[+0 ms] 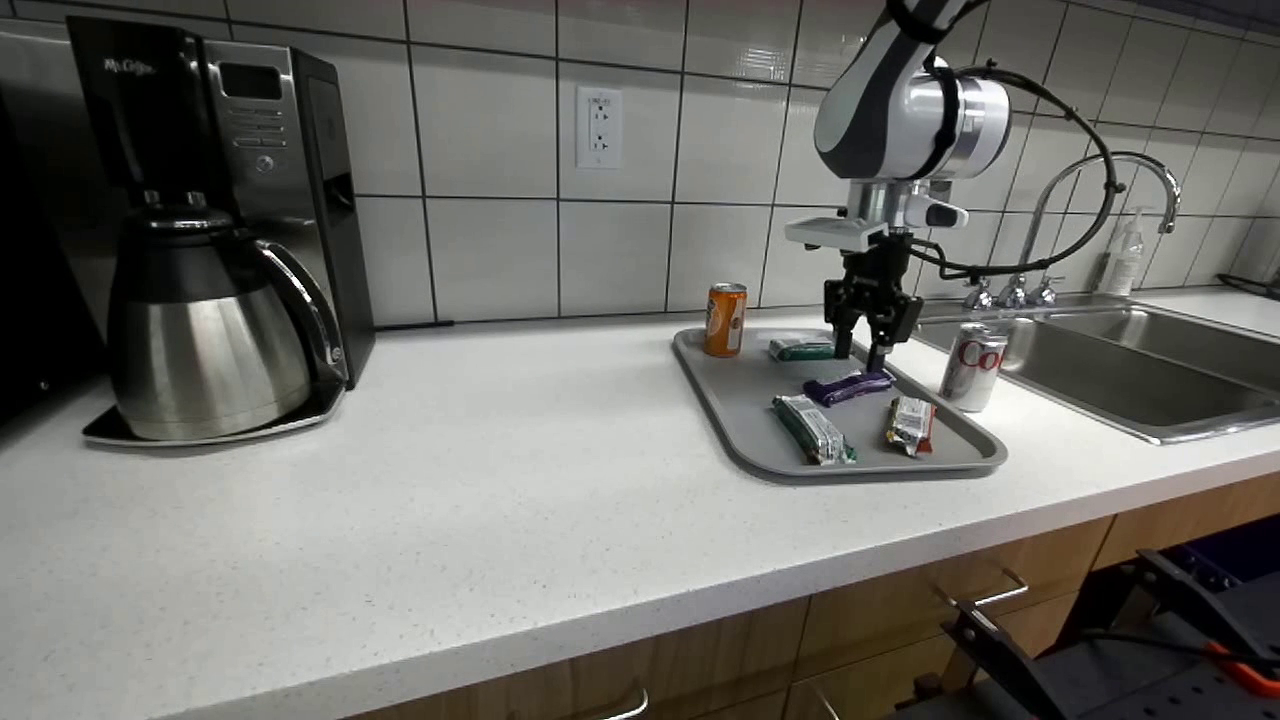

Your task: Put the packets on the grey tray.

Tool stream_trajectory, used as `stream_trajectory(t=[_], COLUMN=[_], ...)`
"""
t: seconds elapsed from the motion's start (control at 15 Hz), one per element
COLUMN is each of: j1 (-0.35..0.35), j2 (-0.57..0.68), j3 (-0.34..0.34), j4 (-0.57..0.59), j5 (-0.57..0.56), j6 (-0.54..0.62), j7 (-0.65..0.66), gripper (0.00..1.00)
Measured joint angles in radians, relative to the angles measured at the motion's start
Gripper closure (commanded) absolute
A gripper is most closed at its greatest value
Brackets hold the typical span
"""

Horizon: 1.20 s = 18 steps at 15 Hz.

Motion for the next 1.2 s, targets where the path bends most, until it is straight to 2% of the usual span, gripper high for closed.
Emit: stream_trajectory(t=[0.07,0.13,0.53,1.2], j1=[0.000,0.000,0.003,0.010], j2=[-0.008,-0.016,-0.100,-0.373], j3=[-0.001,-0.001,0.002,0.038], j4=[-0.006,-0.013,-0.090,-0.341], j5=[-0.010,-0.020,-0.075,-0.203], j6=[0.000,0.000,0.000,0.002], j7=[-0.007,-0.013,-0.107,-0.303], gripper=[0.02,0.00,0.00,0.00])
